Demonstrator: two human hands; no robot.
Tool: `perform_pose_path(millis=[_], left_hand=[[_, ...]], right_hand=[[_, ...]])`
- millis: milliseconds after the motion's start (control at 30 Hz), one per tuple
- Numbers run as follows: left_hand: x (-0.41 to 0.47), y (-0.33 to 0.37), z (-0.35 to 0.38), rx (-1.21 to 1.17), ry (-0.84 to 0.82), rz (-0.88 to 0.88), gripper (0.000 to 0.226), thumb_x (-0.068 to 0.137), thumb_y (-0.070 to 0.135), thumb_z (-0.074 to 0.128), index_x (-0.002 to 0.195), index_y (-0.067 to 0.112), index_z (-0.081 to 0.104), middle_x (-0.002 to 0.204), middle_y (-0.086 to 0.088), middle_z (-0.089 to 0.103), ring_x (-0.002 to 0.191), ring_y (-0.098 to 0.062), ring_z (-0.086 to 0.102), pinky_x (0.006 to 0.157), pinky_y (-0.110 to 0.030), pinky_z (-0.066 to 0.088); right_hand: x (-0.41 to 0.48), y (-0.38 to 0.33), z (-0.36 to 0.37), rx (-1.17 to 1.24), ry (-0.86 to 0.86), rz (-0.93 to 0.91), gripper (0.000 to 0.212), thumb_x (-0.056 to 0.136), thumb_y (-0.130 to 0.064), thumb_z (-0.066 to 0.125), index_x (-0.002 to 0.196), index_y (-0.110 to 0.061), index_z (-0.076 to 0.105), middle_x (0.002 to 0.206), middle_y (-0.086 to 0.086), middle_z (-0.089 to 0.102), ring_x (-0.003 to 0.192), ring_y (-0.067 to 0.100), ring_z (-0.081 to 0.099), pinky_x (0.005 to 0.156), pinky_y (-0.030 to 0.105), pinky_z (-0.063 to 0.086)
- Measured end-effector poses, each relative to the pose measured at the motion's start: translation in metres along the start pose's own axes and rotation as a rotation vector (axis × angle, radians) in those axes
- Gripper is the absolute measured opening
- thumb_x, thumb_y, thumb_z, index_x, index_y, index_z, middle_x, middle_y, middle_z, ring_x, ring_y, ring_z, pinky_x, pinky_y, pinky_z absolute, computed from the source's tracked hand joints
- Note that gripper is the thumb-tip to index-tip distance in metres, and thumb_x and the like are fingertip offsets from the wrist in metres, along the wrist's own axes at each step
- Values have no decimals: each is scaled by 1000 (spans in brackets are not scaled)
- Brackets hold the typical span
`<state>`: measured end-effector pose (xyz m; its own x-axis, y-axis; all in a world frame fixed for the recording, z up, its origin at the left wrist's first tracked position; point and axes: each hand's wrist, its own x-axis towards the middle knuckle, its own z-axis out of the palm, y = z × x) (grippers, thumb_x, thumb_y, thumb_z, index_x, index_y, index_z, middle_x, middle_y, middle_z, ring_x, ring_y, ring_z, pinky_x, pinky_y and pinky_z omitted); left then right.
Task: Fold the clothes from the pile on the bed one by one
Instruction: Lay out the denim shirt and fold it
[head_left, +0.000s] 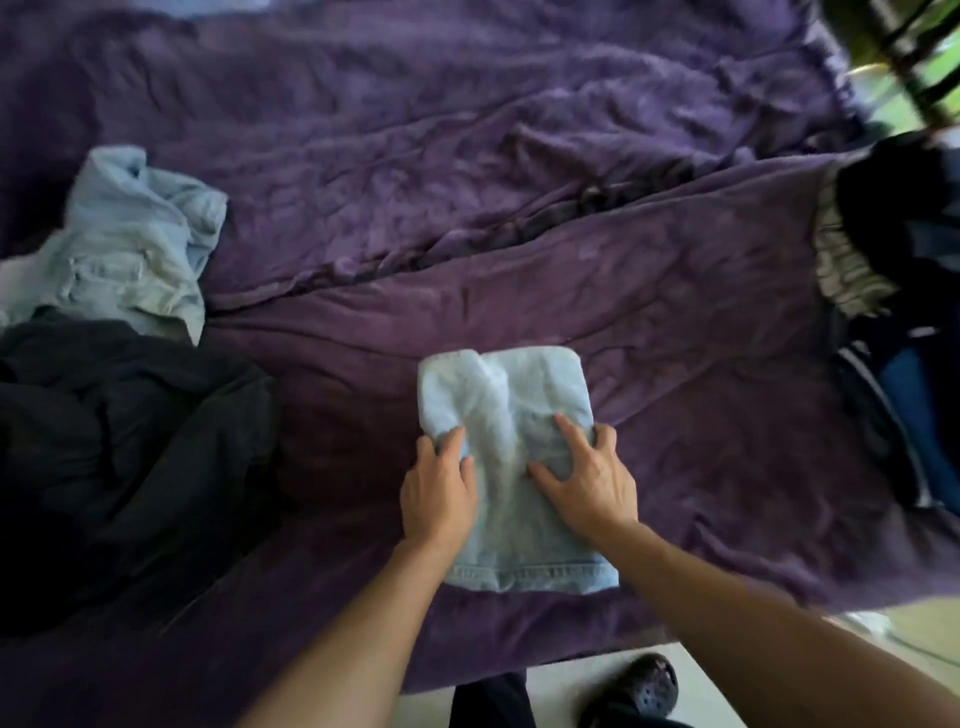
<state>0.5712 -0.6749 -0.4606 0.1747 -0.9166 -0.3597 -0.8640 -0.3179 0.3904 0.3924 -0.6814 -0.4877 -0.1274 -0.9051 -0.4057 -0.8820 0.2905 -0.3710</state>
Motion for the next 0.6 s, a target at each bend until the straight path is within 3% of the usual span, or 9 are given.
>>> perform_pose_path(millis=[300,467,600], left_hand=[[-111,188,13,-179,63,217,38,91,20,60,129,18,58,113,-15,56,99,-37,60,83,-40,46],[-157,301,24,-265,92,344,38,89,18,63,127,15,61,110,-14,57,98,-34,60,83,-36,46],[-183,378,33,-314,70,431,39,87,16,64,126,12,61,115,-17,60,105,-35,59,90,-33,42]], right_hand=[[-84,148,-162,48,180,43,74,72,-73,48,138,-48,26,134,-4,28,96,22,59,72,34,50],[-112,233,-256,41,306,77,74,74,-68,54,141,-45,31,136,1,30,106,27,58,81,36,48],[-124,293,-316,59,362,111,73,72,-68,55,138,-48,34,132,-1,34,102,27,61,82,35,48]])
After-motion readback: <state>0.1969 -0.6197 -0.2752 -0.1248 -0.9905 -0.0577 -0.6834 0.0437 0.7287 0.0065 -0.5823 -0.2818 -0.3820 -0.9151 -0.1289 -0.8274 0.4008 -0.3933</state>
